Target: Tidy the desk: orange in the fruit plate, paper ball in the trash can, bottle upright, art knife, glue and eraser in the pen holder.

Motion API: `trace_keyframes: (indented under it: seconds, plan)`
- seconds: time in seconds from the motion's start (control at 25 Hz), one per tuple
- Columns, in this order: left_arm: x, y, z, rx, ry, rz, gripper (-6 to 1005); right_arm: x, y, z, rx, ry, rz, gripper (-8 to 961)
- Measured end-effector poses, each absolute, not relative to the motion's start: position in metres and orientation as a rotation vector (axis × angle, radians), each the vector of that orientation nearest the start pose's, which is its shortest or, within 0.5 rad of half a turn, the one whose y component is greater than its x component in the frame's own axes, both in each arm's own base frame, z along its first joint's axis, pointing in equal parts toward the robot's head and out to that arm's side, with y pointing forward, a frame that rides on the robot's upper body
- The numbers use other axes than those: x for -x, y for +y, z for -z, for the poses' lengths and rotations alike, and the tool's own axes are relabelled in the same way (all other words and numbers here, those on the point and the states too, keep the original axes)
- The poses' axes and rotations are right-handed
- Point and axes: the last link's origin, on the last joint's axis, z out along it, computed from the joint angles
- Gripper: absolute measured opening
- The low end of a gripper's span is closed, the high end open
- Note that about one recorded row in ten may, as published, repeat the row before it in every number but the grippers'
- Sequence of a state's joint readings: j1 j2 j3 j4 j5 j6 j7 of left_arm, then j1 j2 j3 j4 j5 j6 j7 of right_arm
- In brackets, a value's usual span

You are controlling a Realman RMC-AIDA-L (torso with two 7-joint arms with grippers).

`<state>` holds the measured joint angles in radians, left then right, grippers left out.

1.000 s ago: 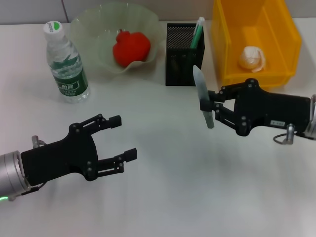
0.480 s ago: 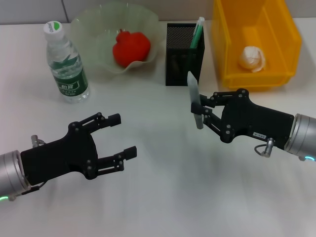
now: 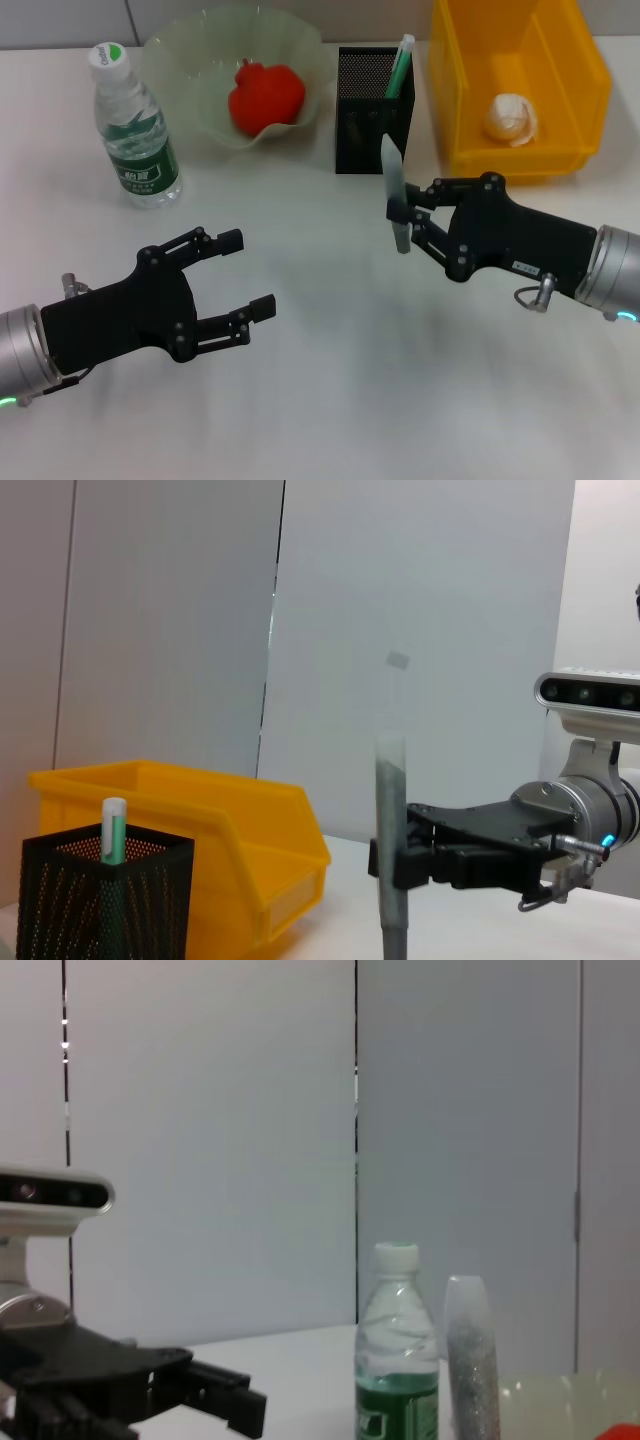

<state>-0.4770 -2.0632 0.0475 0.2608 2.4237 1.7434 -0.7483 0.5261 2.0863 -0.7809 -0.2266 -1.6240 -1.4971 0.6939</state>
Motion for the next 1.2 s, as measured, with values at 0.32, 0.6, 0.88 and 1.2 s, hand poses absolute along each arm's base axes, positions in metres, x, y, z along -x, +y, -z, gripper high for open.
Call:
trace_keyframes:
  seconds: [0.32,0.6,0.88,1.2]
  plan:
    - [0.294,0.257,0.031,2.617,-0.362,0.988,842,-0.250,0.315,0.047,2.372,0.188,-1.025,131]
    - [0.293,0.257,0.032,2.617,-0.362,0.995,842,-0.237,0.332,0.043,2.245,0.171,-1.066,131]
    - [0.292,0.257,0.033,2.615,-0.365,1.000,842,-0.228,0.355,0.043,2.156,0.224,-1.045,131]
    - [0.290,0.259,0.034,2.601,-0.357,1.006,842,-0.218,0.381,0.042,2.101,0.290,-1.005,131]
